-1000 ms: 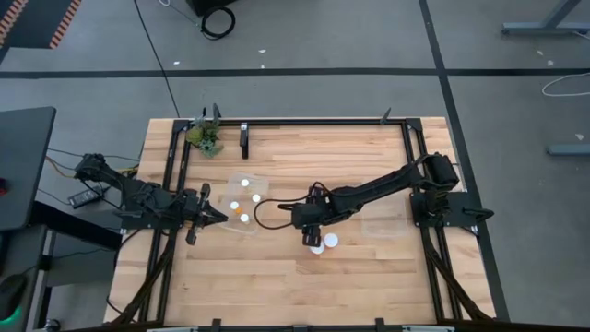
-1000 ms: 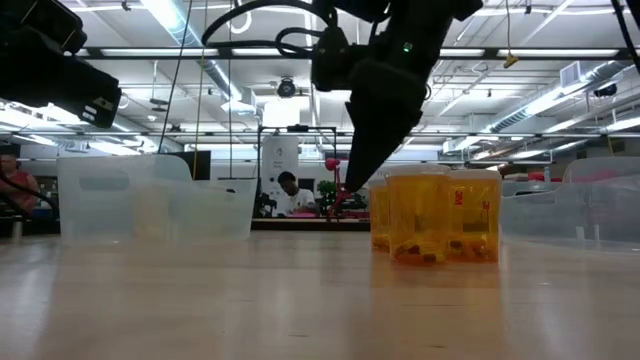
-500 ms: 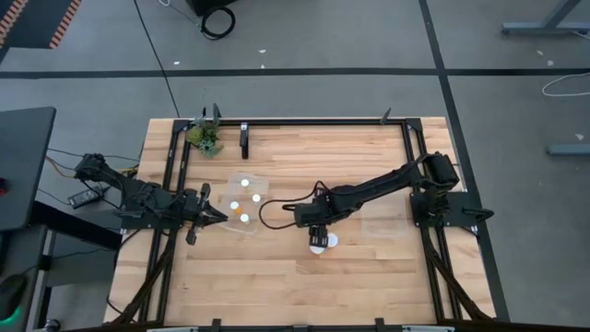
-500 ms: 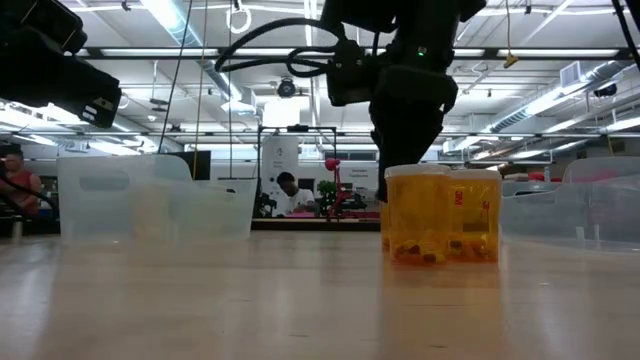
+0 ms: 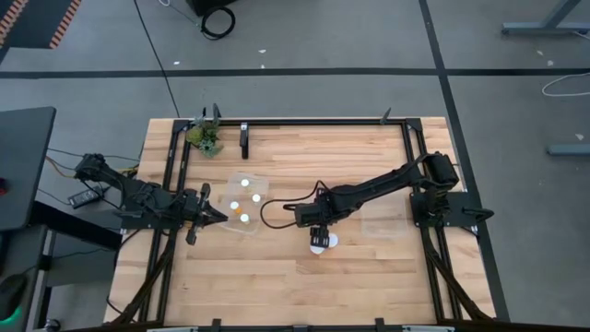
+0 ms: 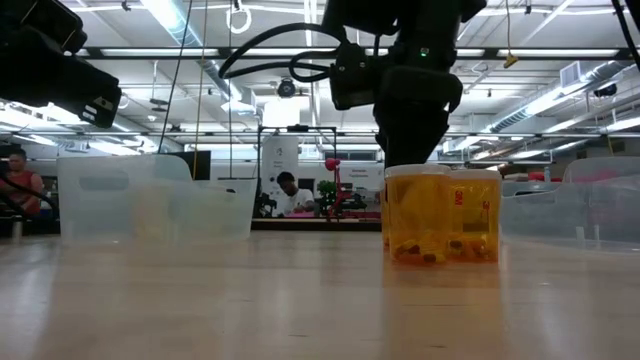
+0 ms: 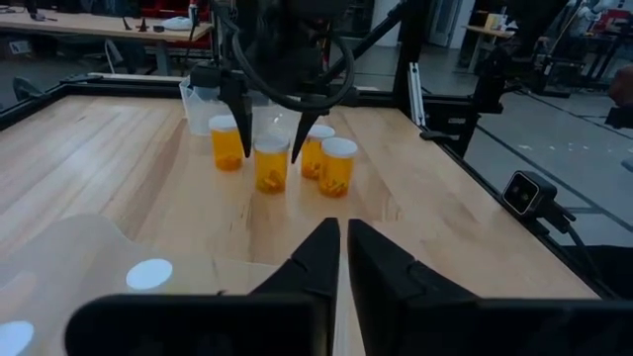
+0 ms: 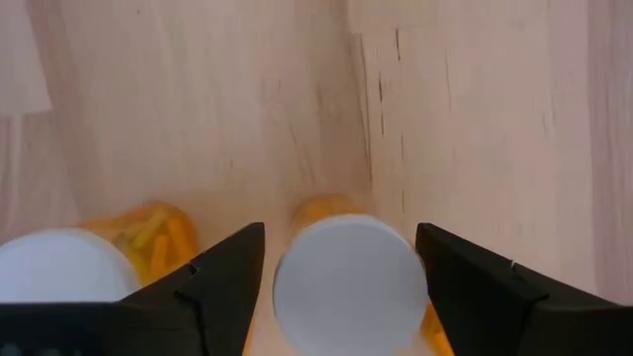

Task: Pick and place medicine bottles into bin by pill shape (circle, oval)
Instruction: Put the orange capsule bottle into the right transparent bin

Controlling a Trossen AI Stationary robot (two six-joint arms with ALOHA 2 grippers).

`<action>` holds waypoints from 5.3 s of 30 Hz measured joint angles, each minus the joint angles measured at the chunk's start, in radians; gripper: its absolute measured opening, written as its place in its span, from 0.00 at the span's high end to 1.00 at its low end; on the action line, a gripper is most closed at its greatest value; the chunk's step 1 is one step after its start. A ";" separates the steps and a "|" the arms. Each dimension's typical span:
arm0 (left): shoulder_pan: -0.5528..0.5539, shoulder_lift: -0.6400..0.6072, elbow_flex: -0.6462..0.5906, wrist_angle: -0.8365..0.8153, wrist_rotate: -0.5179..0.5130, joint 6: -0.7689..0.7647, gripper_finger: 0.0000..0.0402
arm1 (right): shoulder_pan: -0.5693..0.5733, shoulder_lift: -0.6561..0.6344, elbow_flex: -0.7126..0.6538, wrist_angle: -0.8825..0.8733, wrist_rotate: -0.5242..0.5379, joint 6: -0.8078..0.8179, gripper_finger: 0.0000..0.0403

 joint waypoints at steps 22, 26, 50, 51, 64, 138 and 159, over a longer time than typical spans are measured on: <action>0.000 0.000 0.001 0.000 0.000 0.000 0.92 | -0.012 -0.009 -0.001 -0.060 0.003 0.040 0.44; 0.000 0.000 0.001 0.000 0.000 0.000 0.90 | -0.013 -0.016 -0.001 -0.094 0.002 0.060 0.44; 0.000 0.000 0.002 0.000 0.000 0.000 0.90 | -0.012 -0.232 -0.001 -0.284 -0.001 0.166 0.44; 0.000 0.000 0.002 0.000 0.000 0.000 0.90 | -0.012 -0.232 -0.001 -0.298 -0.001 0.166 0.44; 0.000 0.000 0.002 0.000 0.000 0.000 0.92 | -0.012 -0.264 -0.001 -0.396 0.005 0.162 0.44; 0.000 0.000 0.001 0.000 0.000 -0.001 0.93 | -0.260 -0.741 -0.675 -0.093 0.034 0.308 0.44; 0.000 0.000 0.001 0.000 0.000 -0.001 0.93 | -0.260 -0.740 -0.675 -0.091 0.037 0.308 0.32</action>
